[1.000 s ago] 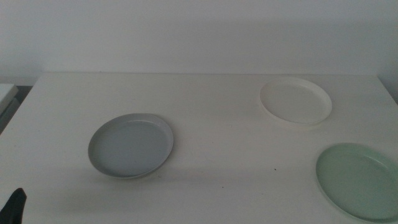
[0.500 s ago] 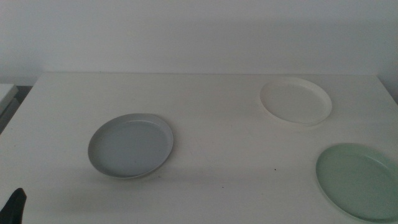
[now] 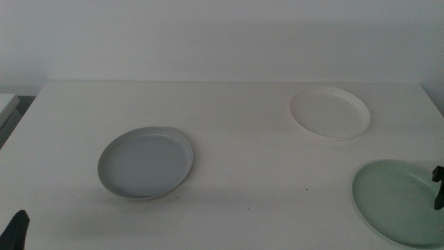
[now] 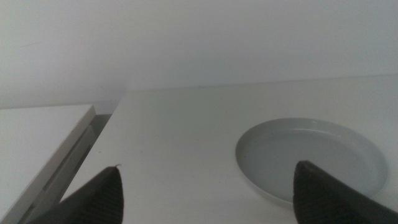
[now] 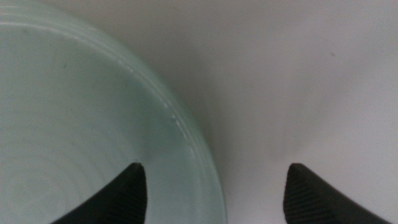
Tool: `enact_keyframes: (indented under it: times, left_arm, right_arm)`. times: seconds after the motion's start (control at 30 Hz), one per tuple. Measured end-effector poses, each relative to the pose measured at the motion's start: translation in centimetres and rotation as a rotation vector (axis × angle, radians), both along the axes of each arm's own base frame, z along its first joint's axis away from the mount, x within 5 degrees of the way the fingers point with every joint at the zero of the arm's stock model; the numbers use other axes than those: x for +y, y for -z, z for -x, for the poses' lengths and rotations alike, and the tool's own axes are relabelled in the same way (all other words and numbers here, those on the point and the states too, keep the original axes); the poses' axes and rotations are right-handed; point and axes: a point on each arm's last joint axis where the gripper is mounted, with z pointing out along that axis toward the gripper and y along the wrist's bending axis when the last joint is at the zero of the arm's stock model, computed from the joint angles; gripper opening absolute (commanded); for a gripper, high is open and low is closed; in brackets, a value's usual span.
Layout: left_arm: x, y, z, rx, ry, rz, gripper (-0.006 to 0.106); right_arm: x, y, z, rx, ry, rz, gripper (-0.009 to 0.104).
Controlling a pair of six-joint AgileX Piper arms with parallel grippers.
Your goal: Stack the three bowls on top of each other.
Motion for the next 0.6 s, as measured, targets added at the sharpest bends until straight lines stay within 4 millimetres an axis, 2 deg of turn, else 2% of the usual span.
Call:
enact_keyframes:
  times: [0.17, 0.27, 0.37, 0.43, 0.6]
  left_arm:
    - [0.0, 0.0, 0.0, 0.0, 0.0, 0.0, 0.094]
    - [0.0, 0.0, 0.0, 0.0, 0.0, 0.0, 0.094]
    - [0.0, 0.0, 0.0, 0.0, 0.0, 0.0, 0.094]
    - [0.0, 0.0, 0.0, 0.0, 0.0, 0.0, 0.094]
    - [0.0, 0.0, 0.0, 0.0, 0.0, 0.0, 0.094]
  right_arm:
    - [-0.1, 1.5, -0.5, 0.014, 0.001, -0.009, 0.041]
    - [-0.1, 1.7, -0.6, 0.01, 0.01, -0.017, 0.032]
    - [-0.1, 1.8, -0.7, 0.003, 0.013, -0.02, 0.014]
    - [-0.1, 1.8, -0.8, 0.0, 0.009, -0.014, -0.003]
    - [0.0, 1.3, -0.8, -0.006, 0.003, -0.015, -0.002]
